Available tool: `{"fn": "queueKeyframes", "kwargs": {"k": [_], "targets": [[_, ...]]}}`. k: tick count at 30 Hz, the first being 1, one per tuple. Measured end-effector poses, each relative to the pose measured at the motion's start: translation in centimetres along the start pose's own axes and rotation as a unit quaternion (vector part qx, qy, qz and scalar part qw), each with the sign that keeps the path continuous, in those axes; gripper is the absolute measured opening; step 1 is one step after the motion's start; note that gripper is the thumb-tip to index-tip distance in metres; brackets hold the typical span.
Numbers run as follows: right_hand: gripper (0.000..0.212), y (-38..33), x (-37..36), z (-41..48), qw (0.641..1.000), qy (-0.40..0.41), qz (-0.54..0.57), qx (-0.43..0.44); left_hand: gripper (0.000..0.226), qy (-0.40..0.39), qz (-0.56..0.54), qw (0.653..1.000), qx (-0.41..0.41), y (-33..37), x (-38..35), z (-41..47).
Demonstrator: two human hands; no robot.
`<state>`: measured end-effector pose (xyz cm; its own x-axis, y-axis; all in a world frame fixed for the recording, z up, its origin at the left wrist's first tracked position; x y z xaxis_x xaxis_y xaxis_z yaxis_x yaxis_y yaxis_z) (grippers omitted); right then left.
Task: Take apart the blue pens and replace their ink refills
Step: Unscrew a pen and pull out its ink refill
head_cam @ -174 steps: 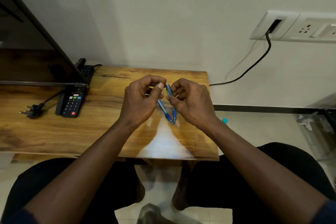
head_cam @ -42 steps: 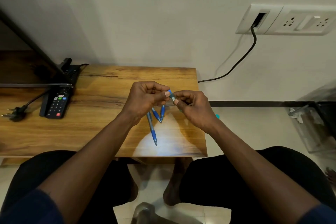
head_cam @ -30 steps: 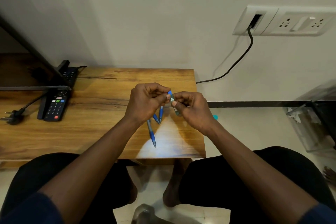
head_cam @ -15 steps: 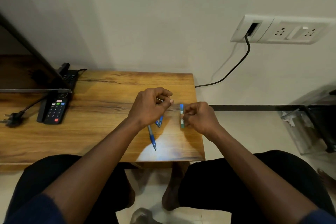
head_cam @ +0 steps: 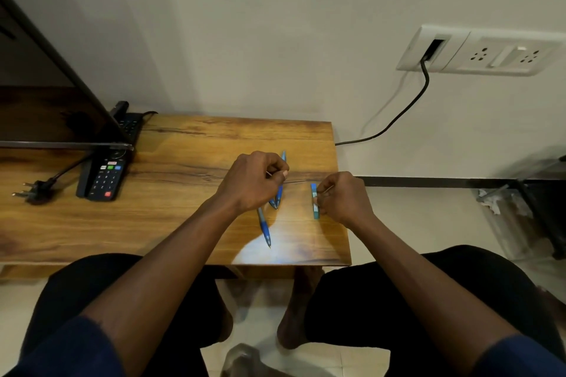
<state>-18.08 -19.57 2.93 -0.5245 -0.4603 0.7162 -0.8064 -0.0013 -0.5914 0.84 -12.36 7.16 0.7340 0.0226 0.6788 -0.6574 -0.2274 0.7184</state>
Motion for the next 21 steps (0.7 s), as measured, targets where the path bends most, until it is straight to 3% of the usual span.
{"fn": "queueKeyframes", "kwargs": {"k": [5,9,14,21], "targets": [[0.014,-0.7,0.3,-0.4,0.999,0.020,-0.027,0.004,0.016,0.007,0.004,1.000,0.015,-0.7,1.1,-0.6],[0.012,-3.5,0.3,-1.9,0.991,0.062,-0.072,0.095,0.015,0.029,0.014,0.999,0.034,-1.8,2.3,-1.0],[0.014,-6.1,-2.2,-3.0,0.987,0.007,-0.064,0.145,0.019,0.052,0.049,0.995,0.066,-2.9,3.3,-1.8],[0.026,-7.9,-6.0,-4.0,0.961,-0.039,-0.189,0.200,0.027,0.056,0.077,0.986,0.136,-6.1,3.4,-2.9]]}}
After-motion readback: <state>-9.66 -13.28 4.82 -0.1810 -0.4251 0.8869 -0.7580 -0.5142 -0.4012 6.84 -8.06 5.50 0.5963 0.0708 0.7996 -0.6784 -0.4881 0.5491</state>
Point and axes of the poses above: each hand's wrist, its own z-axis towards the middle knuckle, its own x-axis out of the back of the hand, y = z × x, the point moved 4 cm from there along z, towards the middle knuckle, and after that the axes turned 4 degrees about -y, right-handed, at the moved point
